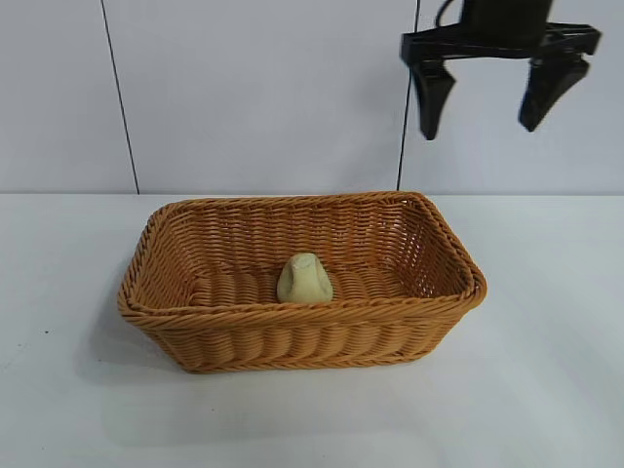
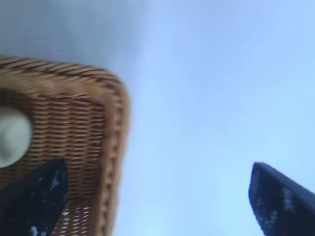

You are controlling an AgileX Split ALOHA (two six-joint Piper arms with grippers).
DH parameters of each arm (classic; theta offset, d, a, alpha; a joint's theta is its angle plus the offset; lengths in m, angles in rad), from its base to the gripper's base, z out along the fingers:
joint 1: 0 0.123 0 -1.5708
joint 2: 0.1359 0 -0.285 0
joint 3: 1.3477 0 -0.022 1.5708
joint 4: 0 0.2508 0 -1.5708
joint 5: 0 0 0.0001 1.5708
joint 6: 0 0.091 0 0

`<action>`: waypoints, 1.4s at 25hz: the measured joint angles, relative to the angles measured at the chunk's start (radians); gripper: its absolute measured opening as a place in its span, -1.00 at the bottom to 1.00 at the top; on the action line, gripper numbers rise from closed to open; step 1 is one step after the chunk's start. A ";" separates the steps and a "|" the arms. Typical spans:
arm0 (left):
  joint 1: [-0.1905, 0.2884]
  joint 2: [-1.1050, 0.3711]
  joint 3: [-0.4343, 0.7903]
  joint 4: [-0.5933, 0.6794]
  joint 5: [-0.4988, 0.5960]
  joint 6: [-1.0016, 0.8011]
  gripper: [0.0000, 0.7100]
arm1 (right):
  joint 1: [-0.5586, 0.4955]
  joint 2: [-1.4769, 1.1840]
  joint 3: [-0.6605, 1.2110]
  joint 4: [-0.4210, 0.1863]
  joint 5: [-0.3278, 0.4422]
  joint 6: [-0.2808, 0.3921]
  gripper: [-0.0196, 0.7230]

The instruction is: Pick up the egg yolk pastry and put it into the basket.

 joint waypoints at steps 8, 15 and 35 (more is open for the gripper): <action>0.000 0.000 0.000 0.000 0.000 0.000 0.94 | -0.232 0.000 0.000 0.010 0.001 -0.046 0.92; 0.000 0.000 0.000 0.000 0.000 0.000 0.94 | -0.264 -0.020 0.072 0.105 0.000 -0.098 0.92; 0.000 0.000 0.000 0.000 0.000 0.000 0.94 | -0.092 -0.627 0.707 0.191 0.010 -0.144 0.92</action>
